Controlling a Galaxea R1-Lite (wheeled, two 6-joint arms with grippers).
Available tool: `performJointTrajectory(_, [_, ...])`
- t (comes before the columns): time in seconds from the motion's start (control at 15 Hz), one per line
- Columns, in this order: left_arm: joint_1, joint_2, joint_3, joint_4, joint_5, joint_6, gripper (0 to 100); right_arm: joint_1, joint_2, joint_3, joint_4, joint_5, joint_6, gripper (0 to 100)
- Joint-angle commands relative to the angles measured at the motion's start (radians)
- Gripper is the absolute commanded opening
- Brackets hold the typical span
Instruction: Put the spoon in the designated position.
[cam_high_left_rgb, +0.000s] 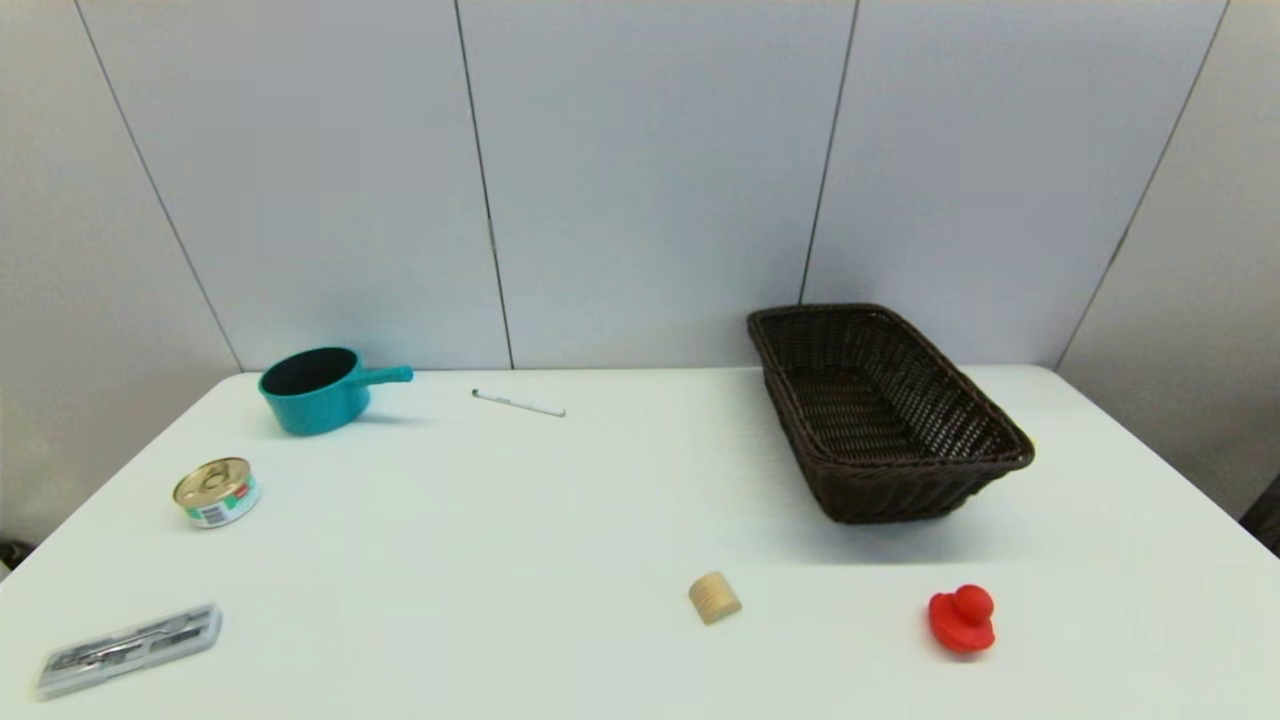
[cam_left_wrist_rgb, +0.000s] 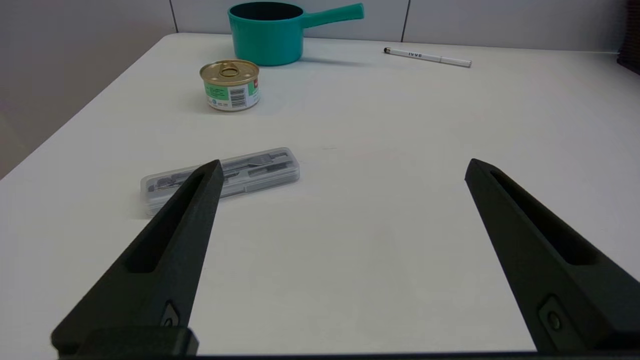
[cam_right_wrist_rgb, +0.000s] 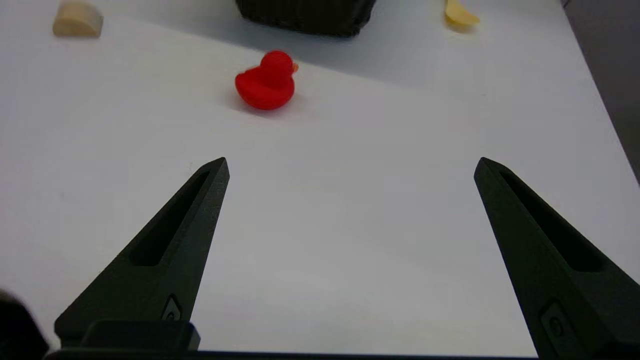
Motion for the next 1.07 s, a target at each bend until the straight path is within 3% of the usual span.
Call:
performJointTrajectory(0.07, [0.000, 0.001, 0.002, 0.000, 0.000, 0.000, 100, -0.002, -0.057, 0.147, -0.229, -0.008, 0.031, 100])
performJointTrajectory(0.27, [0.000, 0.001, 0.002, 0.000, 0.000, -0.001, 100, -0.010, -0.075, 0.151, -0.252, -0.010, 0.039, 100])
performJointTrajectory(0.47, [0.000, 0.001, 0.002, 0.000, 0.002, 0.000, 100, -0.025, -0.233, 0.156, -0.257, -0.025, 0.067, 100])
performJointTrajectory(0.53, [0.000, 0.001, 0.002, 0.000, 0.002, 0.000, 100, -0.025, -0.267, 0.160, -0.255, -0.059, 0.077, 100])
performJointTrajectory(0.67, [0.000, 0.001, 0.002, 0.000, 0.000, 0.000, 100, -0.025, -0.265, 0.162, -0.165, -0.125, 0.102, 100])
performJointTrajectory(0.73, [0.000, 0.001, 0.002, 0.000, 0.002, 0.000, 100, -0.025, -0.267, 0.162, -0.140, -0.131, 0.149, 100])
performJointTrajectory(0.8, [0.000, 0.001, 0.002, 0.000, 0.000, 0.000, 100, -0.025, -0.265, 0.162, -0.146, -0.133, 0.192, 100])
performJointTrajectory(1.07, [0.000, 0.001, 0.002, 0.000, 0.000, 0.000, 100, -0.025, -0.265, 0.162, -0.146, -0.140, 0.217, 100])
